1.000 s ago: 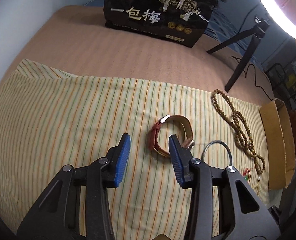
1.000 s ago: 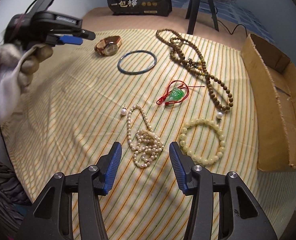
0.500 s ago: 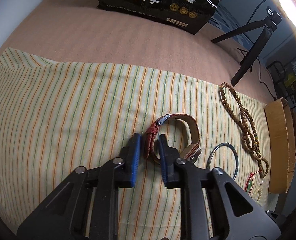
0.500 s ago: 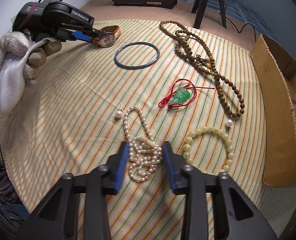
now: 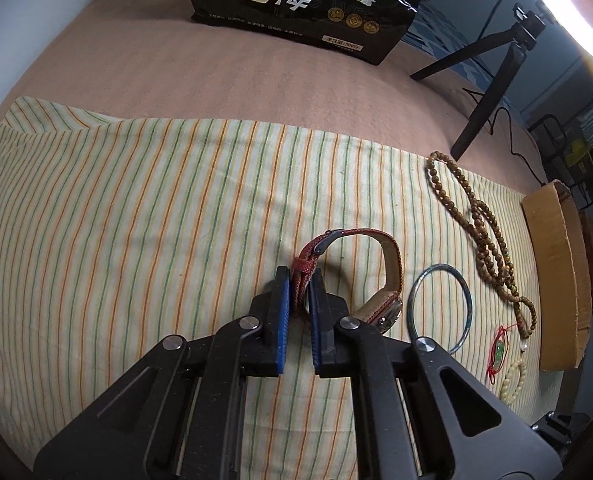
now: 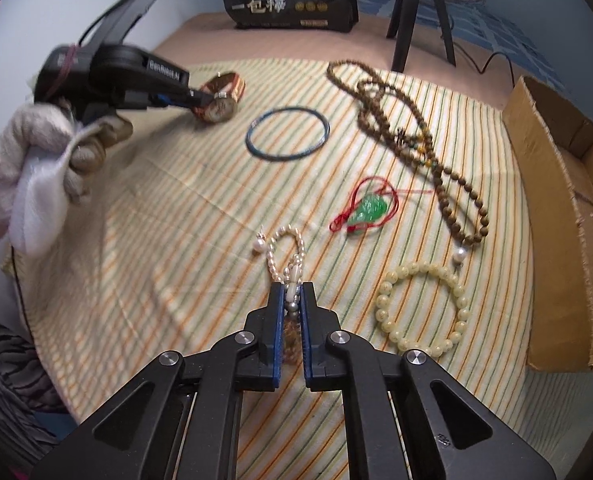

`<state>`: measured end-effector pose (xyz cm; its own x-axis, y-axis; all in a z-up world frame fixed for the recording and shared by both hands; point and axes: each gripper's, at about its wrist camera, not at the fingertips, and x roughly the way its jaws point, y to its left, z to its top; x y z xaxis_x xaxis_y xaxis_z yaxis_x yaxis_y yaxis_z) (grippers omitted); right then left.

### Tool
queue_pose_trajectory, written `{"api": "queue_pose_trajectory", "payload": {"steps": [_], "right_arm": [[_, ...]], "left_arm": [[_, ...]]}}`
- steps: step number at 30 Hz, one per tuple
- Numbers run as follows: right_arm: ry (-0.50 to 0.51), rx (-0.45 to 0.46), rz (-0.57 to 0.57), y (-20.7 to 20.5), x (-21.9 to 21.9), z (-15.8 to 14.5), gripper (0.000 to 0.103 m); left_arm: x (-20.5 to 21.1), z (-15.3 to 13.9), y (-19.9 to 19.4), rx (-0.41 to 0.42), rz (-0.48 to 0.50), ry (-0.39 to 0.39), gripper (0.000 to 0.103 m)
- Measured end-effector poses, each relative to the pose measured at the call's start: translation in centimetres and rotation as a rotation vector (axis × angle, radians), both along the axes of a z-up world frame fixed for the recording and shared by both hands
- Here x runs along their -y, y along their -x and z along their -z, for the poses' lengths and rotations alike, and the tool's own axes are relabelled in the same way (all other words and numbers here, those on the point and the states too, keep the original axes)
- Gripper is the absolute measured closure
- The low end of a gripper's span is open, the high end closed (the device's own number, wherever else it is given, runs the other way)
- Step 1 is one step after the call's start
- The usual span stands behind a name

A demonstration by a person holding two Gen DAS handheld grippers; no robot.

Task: Organize jewelry
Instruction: 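Close the left gripper on the watch strap while the right gripper closes on the pearl necklace, then lift and carry the watch and pearl necklace over the cardboard box with both grippers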

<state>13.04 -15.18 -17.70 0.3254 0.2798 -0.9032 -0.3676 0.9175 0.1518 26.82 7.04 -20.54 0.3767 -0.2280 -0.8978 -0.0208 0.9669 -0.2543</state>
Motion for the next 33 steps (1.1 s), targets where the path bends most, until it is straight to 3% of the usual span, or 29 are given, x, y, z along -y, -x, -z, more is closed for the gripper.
{"api": "queue_pose_trajectory", "payload": {"steps": [16, 33], "right_arm": [[-0.086, 0.154, 0.07, -0.1, 2.9, -7.0, 0.1], [-0.125, 0.311, 0.296, -2.0, 12.6, -13.3, 0.1]], "left_arm": [[3.2, -7.2, 4.5, 0.14, 0.06, 0.022, 0.096], [14.1, -11.1, 8.2, 0.219, 0.225, 0.091, 0.096]]}}
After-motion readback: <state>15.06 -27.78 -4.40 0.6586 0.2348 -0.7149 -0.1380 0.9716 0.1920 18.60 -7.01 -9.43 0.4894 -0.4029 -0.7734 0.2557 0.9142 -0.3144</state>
